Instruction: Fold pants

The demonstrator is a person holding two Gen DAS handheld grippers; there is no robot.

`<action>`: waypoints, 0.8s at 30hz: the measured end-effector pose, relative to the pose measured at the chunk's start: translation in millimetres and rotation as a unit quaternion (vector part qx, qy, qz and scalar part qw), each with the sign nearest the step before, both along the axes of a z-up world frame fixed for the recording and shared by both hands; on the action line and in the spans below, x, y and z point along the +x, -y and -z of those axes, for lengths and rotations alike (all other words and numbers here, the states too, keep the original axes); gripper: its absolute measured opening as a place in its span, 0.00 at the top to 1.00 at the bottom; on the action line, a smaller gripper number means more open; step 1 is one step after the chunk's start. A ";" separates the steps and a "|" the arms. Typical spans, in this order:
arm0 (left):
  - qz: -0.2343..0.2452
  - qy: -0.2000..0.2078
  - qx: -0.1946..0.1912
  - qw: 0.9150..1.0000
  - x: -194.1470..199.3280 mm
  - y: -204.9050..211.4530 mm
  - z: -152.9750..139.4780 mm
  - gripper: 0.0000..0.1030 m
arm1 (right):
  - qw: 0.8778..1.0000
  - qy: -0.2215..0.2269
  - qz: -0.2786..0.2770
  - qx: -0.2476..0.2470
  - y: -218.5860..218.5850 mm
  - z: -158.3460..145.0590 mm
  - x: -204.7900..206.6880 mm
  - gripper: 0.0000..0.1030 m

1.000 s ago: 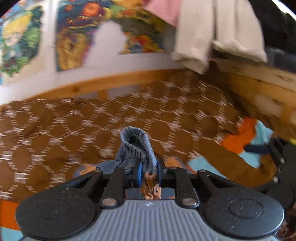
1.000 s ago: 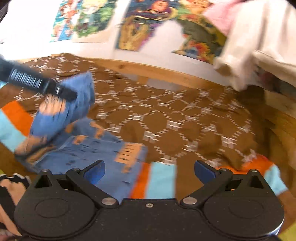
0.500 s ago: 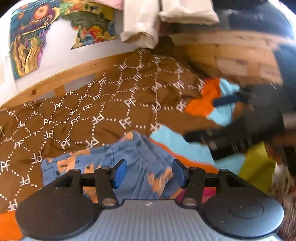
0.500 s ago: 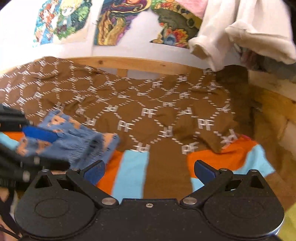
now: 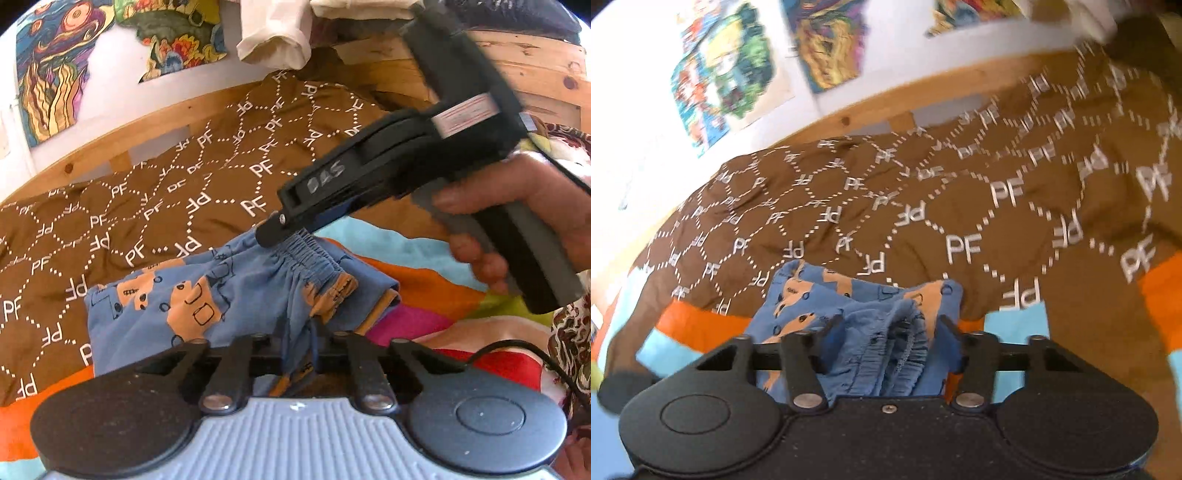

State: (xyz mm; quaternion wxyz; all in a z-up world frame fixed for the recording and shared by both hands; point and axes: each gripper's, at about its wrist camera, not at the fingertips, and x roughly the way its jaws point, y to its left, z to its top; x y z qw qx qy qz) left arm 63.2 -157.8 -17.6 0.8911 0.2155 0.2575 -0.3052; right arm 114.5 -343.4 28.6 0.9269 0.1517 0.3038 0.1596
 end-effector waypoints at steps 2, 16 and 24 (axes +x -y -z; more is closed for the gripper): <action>0.004 0.012 0.003 1.000 -3.4 0.9 -2.1 0.96 | 1.000 -0.012 0.009 0.012 2.4 7.8 4.8 0.84; 0.024 -0.031 -0.030 0.999 2.2 7.7 1.6 0.95 | 0.999 -0.006 0.033 -0.039 12.0 -3.2 -11.9 0.88; -0.074 -0.054 -0.134 0.987 16.7 -61.4 -34.2 0.32 | 0.990 0.056 0.069 -0.107 3.7 -0.7 -47.1 0.25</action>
